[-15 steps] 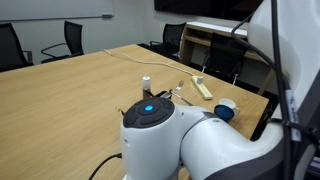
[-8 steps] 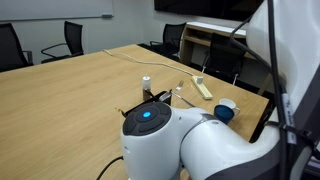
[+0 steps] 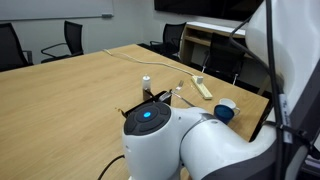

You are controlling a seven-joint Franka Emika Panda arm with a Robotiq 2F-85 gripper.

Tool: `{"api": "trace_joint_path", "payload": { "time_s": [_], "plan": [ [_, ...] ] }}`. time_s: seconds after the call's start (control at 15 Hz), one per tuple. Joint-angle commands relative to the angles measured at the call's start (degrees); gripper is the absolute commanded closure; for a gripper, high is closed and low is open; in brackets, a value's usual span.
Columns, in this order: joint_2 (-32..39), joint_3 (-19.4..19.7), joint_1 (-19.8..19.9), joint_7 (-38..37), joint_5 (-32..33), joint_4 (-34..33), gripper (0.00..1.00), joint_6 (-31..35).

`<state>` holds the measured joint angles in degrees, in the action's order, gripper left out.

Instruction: Move the silver pot to the left

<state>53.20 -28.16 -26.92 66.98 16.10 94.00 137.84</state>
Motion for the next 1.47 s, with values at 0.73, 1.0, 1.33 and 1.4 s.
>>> {"api": "trace_joint_path", "payload": {
  "time_s": [0.73, 1.0, 1.33, 1.4],
  "plan": [
    [-6.5, 2.6, -1.2, -6.2, 0.0, 0.0, 0.0, 1.0],
    [-10.2, 4.2, -1.1, -13.7, -0.7, 1.1, 0.0, -0.2],
    [-10.8, 4.0, 0.3, -18.4, -1.1, 0.5, 0.0, -0.4],
    [-11.1, 4.0, 0.4, -18.8, -1.2, 0.8, 0.0, -0.3]
  ]
}}
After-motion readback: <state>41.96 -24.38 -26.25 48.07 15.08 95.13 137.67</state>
